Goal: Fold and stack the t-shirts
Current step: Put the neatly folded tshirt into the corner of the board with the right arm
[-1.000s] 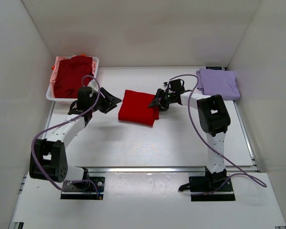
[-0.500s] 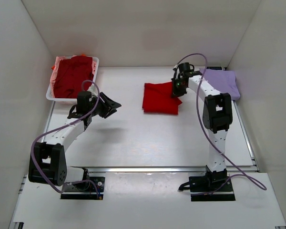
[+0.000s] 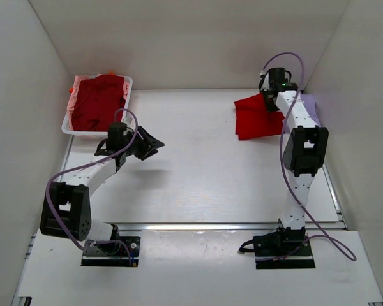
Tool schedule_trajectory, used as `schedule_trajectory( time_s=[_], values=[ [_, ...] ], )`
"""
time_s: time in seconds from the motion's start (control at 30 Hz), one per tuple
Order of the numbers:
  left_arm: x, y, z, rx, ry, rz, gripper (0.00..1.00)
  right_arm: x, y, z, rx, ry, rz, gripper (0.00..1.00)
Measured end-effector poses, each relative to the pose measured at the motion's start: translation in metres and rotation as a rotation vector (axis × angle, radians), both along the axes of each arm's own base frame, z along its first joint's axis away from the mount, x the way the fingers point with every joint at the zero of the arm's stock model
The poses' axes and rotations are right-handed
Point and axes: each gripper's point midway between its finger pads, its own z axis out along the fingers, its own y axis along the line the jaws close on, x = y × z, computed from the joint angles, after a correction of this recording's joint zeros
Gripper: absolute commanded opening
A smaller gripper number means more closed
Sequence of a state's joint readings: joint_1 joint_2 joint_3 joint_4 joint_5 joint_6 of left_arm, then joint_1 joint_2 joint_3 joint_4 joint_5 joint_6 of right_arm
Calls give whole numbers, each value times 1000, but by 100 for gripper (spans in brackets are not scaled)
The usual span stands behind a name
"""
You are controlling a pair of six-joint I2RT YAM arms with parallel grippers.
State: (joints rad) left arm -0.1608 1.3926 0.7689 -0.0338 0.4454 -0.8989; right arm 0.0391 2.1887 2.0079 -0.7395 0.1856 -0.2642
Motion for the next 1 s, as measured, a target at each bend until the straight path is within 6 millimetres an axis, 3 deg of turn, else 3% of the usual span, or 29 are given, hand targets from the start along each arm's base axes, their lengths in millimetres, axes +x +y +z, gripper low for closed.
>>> schedule_trajectory(
  time_s=[0.2,0.33,0.5,0.6,0.73,0.77,0.8,0.83,0.9,0.93,1.0],
  values=[
    [3,-6,-4,13,16,-17,59,3,-76,29,-53,-61,-103,0],
    [6,-7,-3,23,10,-19,59,11,-116,60,-61,-140,-169,0],
    [8,-8,-4,33,11,-25,59,19,-148,78,-86,-202,-209,1],
    [8,-9,-10,38,26,-27,59,26,-156,67,-87,-197,-219,0],
    [8,-12,-17,47,47,-33,60,35,-163,32,-89,-152,-231,0],
    [8,-12,-18,51,50,-35,60,38,-165,22,-90,-140,-234,4],
    [8,-13,-19,55,52,-38,61,40,-166,11,-90,-129,-238,14],
    [8,-13,-20,59,53,-41,63,42,-167,2,-90,-119,-247,16],
    [7,-14,-21,72,48,-51,83,46,-173,-8,-92,-118,-272,23],
    [7,-15,-20,77,48,-57,98,49,-177,-11,-93,-125,-290,25],
    [7,-17,-18,91,39,-72,99,54,-184,-8,-98,-154,-328,33]
  ],
)
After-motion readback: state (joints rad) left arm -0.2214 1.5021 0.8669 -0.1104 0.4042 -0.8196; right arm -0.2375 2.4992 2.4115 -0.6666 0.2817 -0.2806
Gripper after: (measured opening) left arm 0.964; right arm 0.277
